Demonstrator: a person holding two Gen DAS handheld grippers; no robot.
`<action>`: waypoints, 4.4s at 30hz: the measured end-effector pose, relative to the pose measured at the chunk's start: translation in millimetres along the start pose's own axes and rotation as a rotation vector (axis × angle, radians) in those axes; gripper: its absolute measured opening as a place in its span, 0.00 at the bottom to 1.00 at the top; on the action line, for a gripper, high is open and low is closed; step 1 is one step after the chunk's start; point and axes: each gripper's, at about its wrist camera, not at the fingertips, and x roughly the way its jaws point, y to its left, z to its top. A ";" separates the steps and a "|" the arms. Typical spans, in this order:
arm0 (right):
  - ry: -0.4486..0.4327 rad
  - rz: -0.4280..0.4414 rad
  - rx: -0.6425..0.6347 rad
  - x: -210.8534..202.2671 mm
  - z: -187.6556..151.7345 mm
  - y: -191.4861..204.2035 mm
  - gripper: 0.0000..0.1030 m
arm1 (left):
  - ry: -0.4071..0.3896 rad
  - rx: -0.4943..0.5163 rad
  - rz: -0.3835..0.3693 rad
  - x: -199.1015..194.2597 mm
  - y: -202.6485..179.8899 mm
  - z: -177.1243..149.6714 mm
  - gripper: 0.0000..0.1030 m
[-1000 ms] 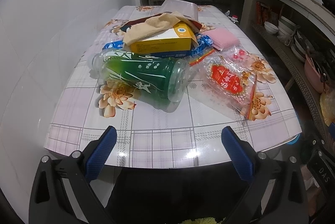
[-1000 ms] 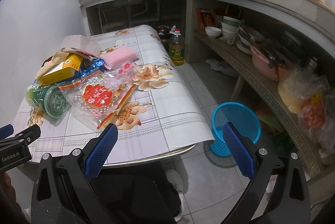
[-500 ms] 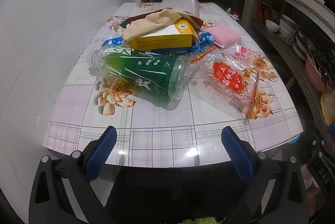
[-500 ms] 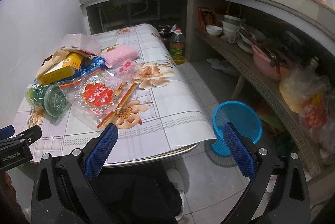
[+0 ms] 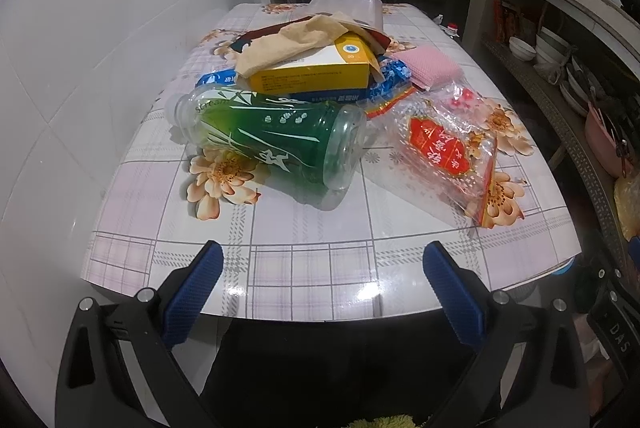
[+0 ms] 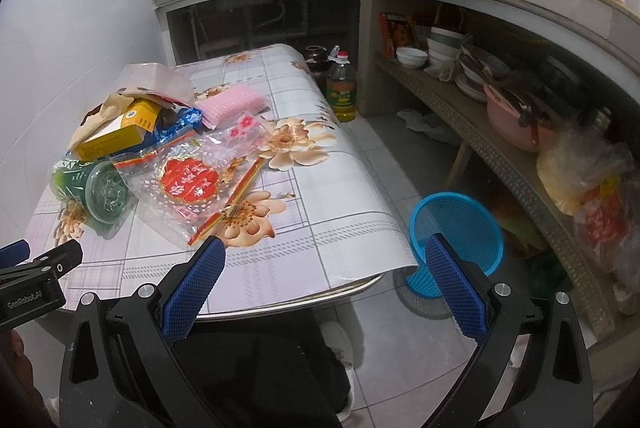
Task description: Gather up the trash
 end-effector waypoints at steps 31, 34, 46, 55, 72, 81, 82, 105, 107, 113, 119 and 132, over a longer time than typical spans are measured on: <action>0.004 -0.003 -0.010 -0.1 -0.8 6.6 0.93 | -0.003 -0.013 -0.013 0.7 8.5 1.2 0.95; -0.004 -0.004 -0.011 -4.4 0.8 8.2 0.93 | -0.015 -0.014 -0.016 -2.5 11.3 1.6 0.95; -0.032 0.155 0.054 -14.3 15.2 8.1 0.93 | -0.201 0.010 -0.365 -7.8 37.2 22.2 0.95; 0.221 0.473 0.331 63.1 45.5 0.1 0.90 | -0.201 0.111 -0.642 13.6 25.3 40.9 0.95; 0.387 0.511 0.152 196.1 98.9 35.8 0.36 | 0.035 0.183 -0.640 91.0 -30.0 47.6 0.71; 0.472 0.613 0.090 192.3 89.6 43.8 0.18 | 0.054 0.153 -0.643 103.3 -41.2 56.1 0.69; 0.477 0.620 0.089 190.5 88.1 43.5 0.18 | 0.057 0.153 -0.644 104.0 -42.7 56.2 0.67; 0.531 0.613 0.139 134.0 25.2 20.7 0.11 | 0.039 0.224 -0.672 77.4 -42.9 38.6 0.03; 0.528 0.588 0.111 135.1 26.9 31.4 0.11 | 0.073 0.224 -0.653 84.3 -44.8 38.9 0.05; 0.525 0.515 0.050 139.0 46.1 57.0 0.17 | 0.107 0.205 -0.608 94.5 -37.6 38.9 0.04; 0.383 0.501 0.165 155.5 130.6 50.3 0.60 | 0.079 0.223 -0.616 88.0 -36.4 37.0 0.02; 0.560 0.352 0.159 231.4 145.6 66.4 0.71 | 0.116 0.214 -0.641 97.2 -30.0 31.7 0.02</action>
